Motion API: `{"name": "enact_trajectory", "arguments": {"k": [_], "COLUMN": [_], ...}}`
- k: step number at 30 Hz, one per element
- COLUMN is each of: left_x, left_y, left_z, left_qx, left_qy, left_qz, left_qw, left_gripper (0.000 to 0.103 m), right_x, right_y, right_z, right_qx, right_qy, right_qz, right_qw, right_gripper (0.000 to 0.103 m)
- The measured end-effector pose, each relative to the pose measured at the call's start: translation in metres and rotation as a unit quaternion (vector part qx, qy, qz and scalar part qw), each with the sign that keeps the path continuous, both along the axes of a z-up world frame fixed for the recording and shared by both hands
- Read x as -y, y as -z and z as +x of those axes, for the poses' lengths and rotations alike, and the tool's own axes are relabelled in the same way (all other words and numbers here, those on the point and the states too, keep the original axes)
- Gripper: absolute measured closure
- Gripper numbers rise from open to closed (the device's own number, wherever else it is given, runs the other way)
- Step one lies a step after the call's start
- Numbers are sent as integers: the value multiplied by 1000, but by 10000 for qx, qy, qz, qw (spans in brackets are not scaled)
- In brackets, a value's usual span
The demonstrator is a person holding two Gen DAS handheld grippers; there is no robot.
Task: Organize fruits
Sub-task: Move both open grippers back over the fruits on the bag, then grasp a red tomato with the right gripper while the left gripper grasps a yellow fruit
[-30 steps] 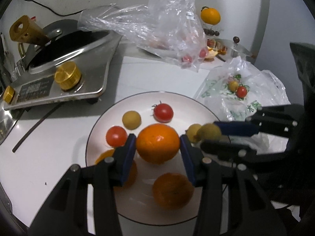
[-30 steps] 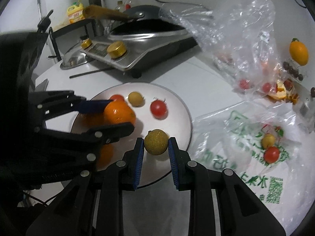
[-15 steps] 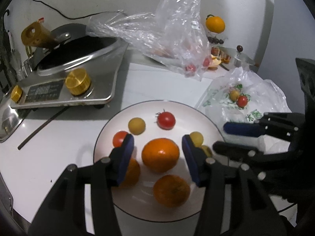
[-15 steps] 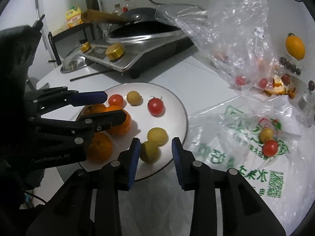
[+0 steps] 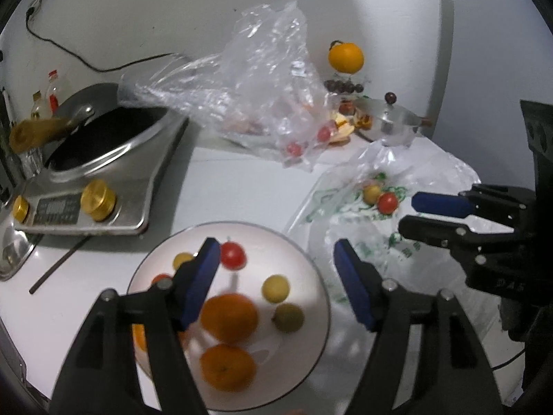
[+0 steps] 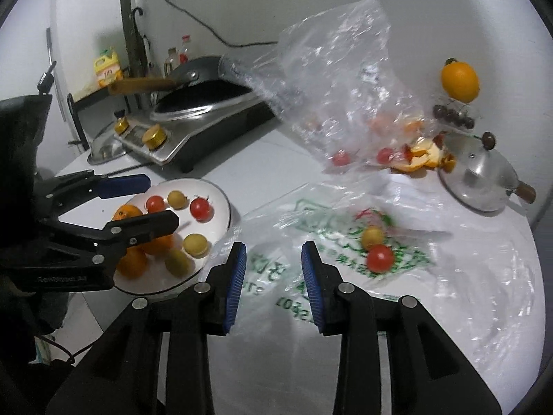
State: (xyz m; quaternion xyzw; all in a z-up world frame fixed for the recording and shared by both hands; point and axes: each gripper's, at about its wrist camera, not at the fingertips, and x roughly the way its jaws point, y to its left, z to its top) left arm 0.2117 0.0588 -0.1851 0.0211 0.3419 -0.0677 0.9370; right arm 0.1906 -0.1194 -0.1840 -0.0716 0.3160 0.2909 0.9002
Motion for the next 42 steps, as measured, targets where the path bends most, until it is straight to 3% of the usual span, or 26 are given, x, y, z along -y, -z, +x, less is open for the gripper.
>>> {"name": "enact_trajectory", "arguments": {"k": [12, 33, 42], "left_x": [47, 80, 96], "left_y": [0, 20, 22], "left_z": [24, 62, 69], "left_qx": [-62, -303, -375], "left_qy": [315, 555, 643], "left_qz": [87, 7, 151], "left_qw": [9994, 9980, 9971], "left_gripper": [33, 33, 33], "right_x": [46, 44, 55], "right_y": [18, 52, 45], "right_z": [35, 91, 85], "right_qx": [-153, -756, -647], "right_qy": [558, 492, 432], "right_qz": [-175, -474, -380], "right_qw": [9982, 9948, 9962], "right_gripper": [68, 67, 71]}}
